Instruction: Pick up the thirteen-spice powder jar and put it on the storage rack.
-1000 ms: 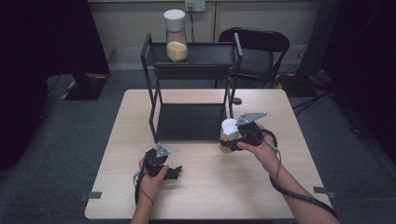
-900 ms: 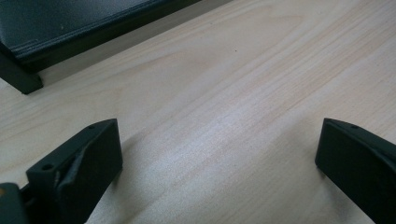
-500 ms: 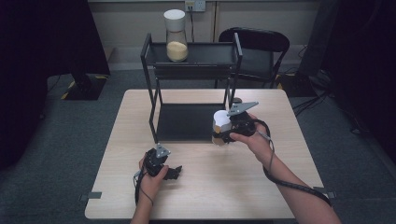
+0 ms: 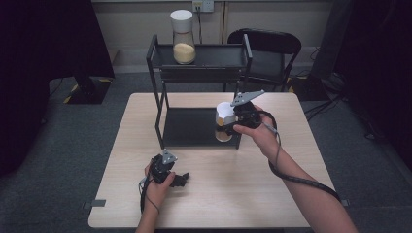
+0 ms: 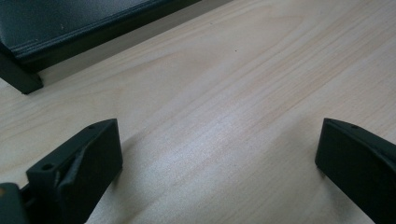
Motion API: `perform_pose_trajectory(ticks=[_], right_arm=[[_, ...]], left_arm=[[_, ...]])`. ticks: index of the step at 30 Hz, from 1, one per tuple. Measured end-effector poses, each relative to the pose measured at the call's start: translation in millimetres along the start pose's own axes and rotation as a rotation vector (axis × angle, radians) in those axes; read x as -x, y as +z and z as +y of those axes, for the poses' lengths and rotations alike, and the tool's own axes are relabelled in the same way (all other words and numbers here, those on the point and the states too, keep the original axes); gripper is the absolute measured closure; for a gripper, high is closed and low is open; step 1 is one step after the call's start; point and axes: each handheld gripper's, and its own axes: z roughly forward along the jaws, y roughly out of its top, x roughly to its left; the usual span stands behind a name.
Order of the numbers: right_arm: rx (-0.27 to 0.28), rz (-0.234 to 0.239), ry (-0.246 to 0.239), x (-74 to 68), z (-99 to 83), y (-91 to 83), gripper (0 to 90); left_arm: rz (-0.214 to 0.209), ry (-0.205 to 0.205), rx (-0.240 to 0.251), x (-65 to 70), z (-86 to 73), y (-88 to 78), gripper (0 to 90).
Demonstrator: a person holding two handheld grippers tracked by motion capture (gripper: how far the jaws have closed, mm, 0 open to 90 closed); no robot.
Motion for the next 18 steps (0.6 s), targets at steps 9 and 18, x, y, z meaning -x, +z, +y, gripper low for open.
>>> perform_pose_trajectory(ticks=[9, 18], right_arm=[[0.015, -0.016, 0.01, 6.3, 23.2, -10.6, 30.4], [0.023, -0.033, 0.016, 10.8, 50.2, -21.6, 30.4]], left_arm=[[0.0, 0.003, -0.002, -0.2, 0.3, -0.1, 0.0], [0.0, 0.002, -0.002, -0.2, 0.3, -0.1, 0.0]])
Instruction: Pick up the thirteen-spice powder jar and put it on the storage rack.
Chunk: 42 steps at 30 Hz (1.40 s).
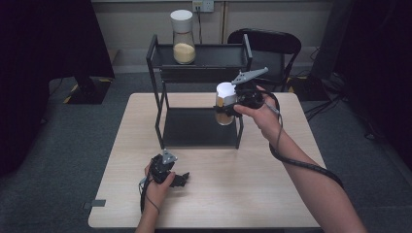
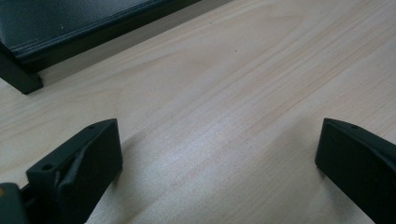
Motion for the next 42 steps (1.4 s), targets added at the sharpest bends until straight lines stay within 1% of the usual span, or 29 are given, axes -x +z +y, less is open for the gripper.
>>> perform_pose_trajectory(ticks=[3, 9, 15, 19, 20, 24, 25, 28, 29, 38, 40, 42], right_arm=[[0.0, -0.007, -0.008, -0.1, 9.9, -2.3, 30.4], [0.004, -0.013, -0.003, 1.3, 23.8, -5.5, 30.4], [0.002, -0.025, -0.012, 1.2, 39.3, -10.0, 30.4], [0.006, -0.03, -0.017, 1.0, 53.4, -15.6, 30.4], [0.006, -0.03, -0.017, 1.0, 53.4, -15.6, 30.4], [0.004, -0.033, -0.027, -0.5, 67.6, -21.3, 30.4], [0.002, -0.039, -0.04, -2.2, 74.4, -23.7, 30.4], [0.006, -0.041, -0.042, -2.9, 79.2, -25.9, 30.4], [0.006, -0.04, -0.038, -3.0, 81.8, -26.9, 30.4], [-0.002, -0.05, -0.053, -5.3, 107.2, -35.4, 30.4], [-0.002, -0.052, -0.054, -5.7, 108.3, -35.8, 30.4], [-0.003, -0.062, -0.057, -6.8, 115.2, -37.9, 30.4]], left_arm=[[0.0, 0.0, 0.0, 0.0, 0.0, 0.0, 0.0], [0.0, 0.0, 0.0, 0.0, 0.0, 0.0, 0.0], [0.0, 0.0, 0.0, 0.0, 0.0, 0.0, 0.0], [0.0, 0.0, 0.0, 0.0, 0.0, 0.0, 0.0], [0.0, 0.001, 0.0, -0.1, 0.1, 0.0, 0.0], [0.001, 0.0, 0.0, 0.2, -0.1, 0.0, 0.0], [0.001, 0.0, 0.0, 0.2, 0.0, 0.0, 0.0], [0.001, 0.001, 0.0, 0.2, 0.0, 0.0, 0.0], [0.001, 0.001, 0.0, 0.2, 0.0, 0.0, 0.0], [0.001, -0.002, 0.002, 0.3, -0.3, 0.2, 0.0], [0.001, -0.002, 0.002, 0.4, -0.3, 0.2, 0.0], [0.001, -0.003, 0.002, 0.4, -0.3, 0.2, 0.0]])
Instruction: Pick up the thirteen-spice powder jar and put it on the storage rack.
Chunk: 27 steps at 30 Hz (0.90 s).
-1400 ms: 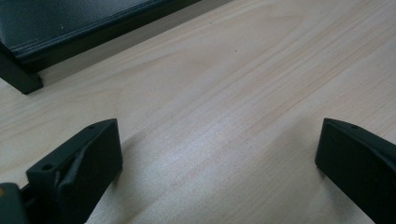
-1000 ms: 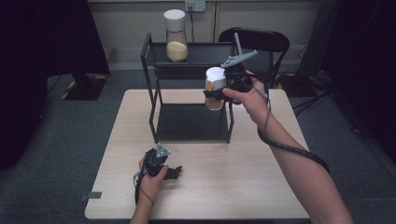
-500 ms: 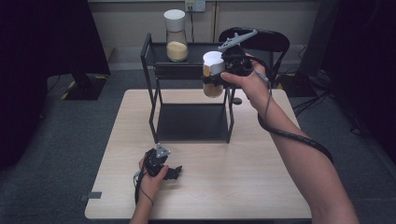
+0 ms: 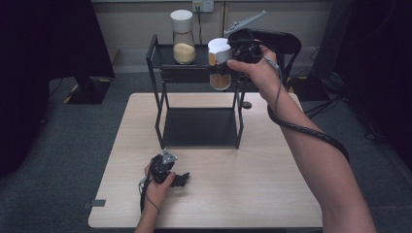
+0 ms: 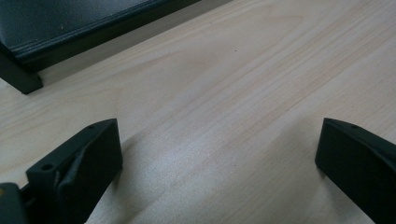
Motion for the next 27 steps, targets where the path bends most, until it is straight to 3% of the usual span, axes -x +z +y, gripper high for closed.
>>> perform_pose_trajectory(ticks=[14, 27], right_arm=[[0.023, -0.012, 0.026, 6.3, 23.5, 1.3, 30.4], [0.042, -0.062, 0.062, 20.5, 46.0, 12.0, 30.4]], left_arm=[[-0.001, 0.0, 0.0, -0.1, 0.1, 0.0, 0.0], [-0.001, 0.0, -0.001, -0.1, 0.1, 0.0, 0.0]])
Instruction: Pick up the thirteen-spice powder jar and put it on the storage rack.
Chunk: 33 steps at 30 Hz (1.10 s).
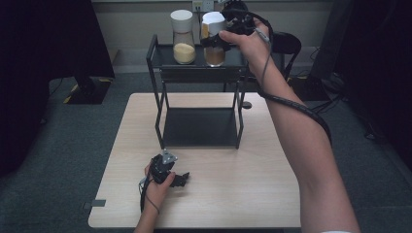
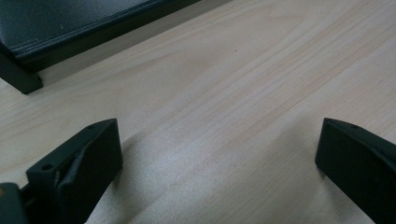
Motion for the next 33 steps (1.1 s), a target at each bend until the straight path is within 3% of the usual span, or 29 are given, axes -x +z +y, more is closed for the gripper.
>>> perform_pose_trajectory(ticks=[8, 20, 25, 33], right_arm=[[0.007, -0.024, 0.035, 12.5, 3.7, 15.7, 30.4], [0.004, -0.04, 0.085, 28.5, -5.0, 35.0, 30.4], [0.02, -0.029, 0.106, 34.1, -10.1, 35.1, 30.3], [0.013, -0.026, 0.095, 34.0, -10.4, 33.8, 30.0]], left_arm=[[0.0, 0.0, 0.0, 0.0, 0.0, 0.0, 0.0], [0.0, 0.0, 0.0, 0.0, 0.0, 0.0, 0.0], [0.001, 0.0, 0.0, 0.1, 0.0, 0.0, 0.0], [0.001, 0.0, 0.0, 0.2, -0.1, 0.0, 0.0]])
